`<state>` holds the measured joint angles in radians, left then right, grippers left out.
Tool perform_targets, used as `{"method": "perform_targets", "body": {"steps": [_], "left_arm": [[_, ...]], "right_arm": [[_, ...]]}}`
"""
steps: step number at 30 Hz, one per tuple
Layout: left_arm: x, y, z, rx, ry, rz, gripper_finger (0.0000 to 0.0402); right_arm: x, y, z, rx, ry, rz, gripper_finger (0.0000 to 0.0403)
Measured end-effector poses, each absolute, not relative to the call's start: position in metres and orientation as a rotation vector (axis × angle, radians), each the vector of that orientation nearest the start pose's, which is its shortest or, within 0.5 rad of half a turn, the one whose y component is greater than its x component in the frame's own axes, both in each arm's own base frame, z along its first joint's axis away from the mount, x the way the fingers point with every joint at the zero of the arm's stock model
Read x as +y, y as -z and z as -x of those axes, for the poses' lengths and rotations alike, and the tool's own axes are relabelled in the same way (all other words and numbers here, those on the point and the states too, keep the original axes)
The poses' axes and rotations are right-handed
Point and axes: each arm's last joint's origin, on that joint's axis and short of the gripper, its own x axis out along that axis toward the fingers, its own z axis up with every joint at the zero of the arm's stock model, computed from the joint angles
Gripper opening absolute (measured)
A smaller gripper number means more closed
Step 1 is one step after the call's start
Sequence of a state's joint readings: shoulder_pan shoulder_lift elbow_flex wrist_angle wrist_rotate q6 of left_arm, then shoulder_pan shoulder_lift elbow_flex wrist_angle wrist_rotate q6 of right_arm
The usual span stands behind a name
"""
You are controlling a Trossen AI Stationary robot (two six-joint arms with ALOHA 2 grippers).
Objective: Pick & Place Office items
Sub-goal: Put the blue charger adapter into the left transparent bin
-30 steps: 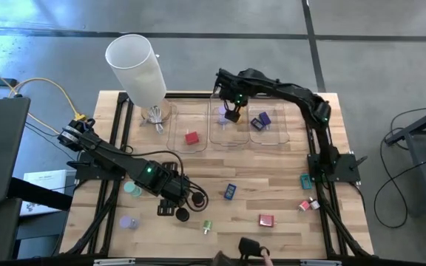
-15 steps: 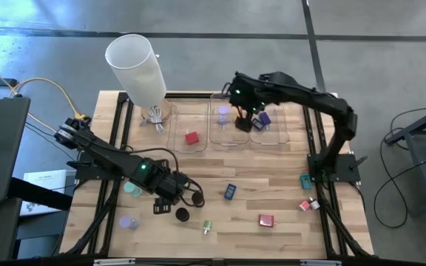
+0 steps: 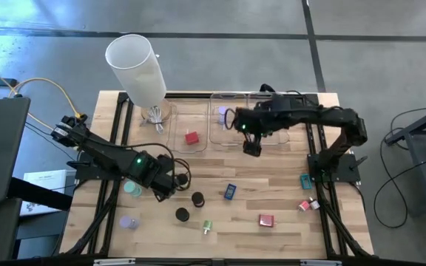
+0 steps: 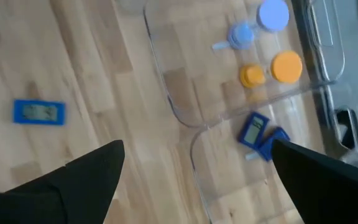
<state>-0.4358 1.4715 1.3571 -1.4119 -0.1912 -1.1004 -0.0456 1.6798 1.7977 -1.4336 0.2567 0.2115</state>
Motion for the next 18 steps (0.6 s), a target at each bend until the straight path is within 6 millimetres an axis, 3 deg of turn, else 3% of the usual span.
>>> {"method": "perform_targets", "body": {"steps": [9,18], "left_arm": [[-0.104,-0.302,-0.226,1.337,-0.587,0.427,0.0280],[-0.105,-0.303,-0.224,1.269,-0.678,0.475,0.0280]], "right_arm": [[0.003,-0.331,-0.308,1.340,0.484,0.000,0.0395],[0.026,-0.327,-0.308,1.301,0.493,-0.012,0.0395]]}}
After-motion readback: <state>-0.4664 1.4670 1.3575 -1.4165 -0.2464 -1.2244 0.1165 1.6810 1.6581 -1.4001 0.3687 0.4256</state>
